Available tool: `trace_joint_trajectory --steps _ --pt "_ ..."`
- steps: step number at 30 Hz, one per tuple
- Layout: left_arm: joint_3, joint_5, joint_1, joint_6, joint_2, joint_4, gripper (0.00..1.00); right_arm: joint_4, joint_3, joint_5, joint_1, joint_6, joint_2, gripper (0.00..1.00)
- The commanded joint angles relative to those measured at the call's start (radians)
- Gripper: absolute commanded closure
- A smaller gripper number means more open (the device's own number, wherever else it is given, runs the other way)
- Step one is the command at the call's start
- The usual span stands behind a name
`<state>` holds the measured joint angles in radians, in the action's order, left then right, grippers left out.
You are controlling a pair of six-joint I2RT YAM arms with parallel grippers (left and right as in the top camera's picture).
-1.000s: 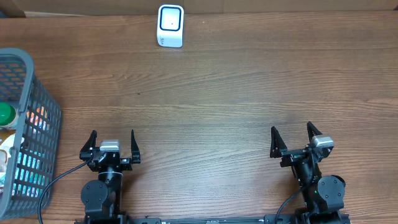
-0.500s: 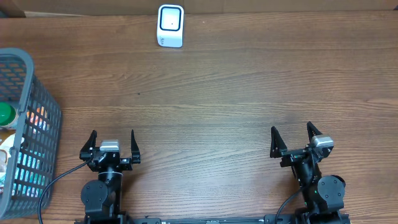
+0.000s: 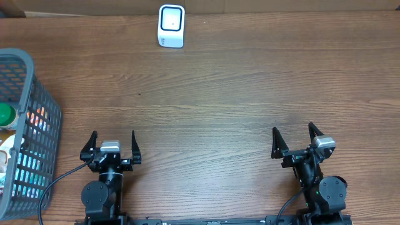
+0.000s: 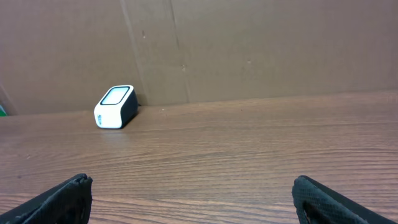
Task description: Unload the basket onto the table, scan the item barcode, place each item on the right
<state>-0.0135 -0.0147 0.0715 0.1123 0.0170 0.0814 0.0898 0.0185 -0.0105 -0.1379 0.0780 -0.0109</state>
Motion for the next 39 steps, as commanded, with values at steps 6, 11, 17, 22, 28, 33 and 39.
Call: trace_joint_trajectory --steps 6,11,17,22,28,33,39 --pt "0.007 -0.008 -0.006 0.019 -0.012 -0.003 0.0 -0.006 -0.01 0.01 -0.004 0.001 0.008 0.0" --pt "0.007 -0.008 -0.006 0.019 -0.012 -0.003 0.01 -0.006 -0.01 0.01 -0.004 0.001 0.008 0.0" --pt "0.007 -0.008 -0.006 0.019 -0.012 -0.003 0.0 -0.006 -0.01 0.01 -0.004 0.001 0.008 0.0" --pt "0.007 -0.008 -0.006 0.019 -0.012 -0.003 0.0 -0.006 -0.01 0.01 -0.004 0.001 0.008 0.0" --pt "0.007 0.044 -0.006 0.157 -0.012 -0.011 0.0 -0.006 -0.01 0.01 -0.004 0.001 0.008 0.0" --pt "0.007 0.051 -0.006 0.195 -0.012 -0.006 0.0 -0.006 -0.01 0.01 -0.004 0.001 0.008 0.0" --pt "0.007 0.048 -0.006 0.206 -0.012 -0.006 0.0 -0.006 -0.01 0.01 -0.004 0.001 0.008 0.0"
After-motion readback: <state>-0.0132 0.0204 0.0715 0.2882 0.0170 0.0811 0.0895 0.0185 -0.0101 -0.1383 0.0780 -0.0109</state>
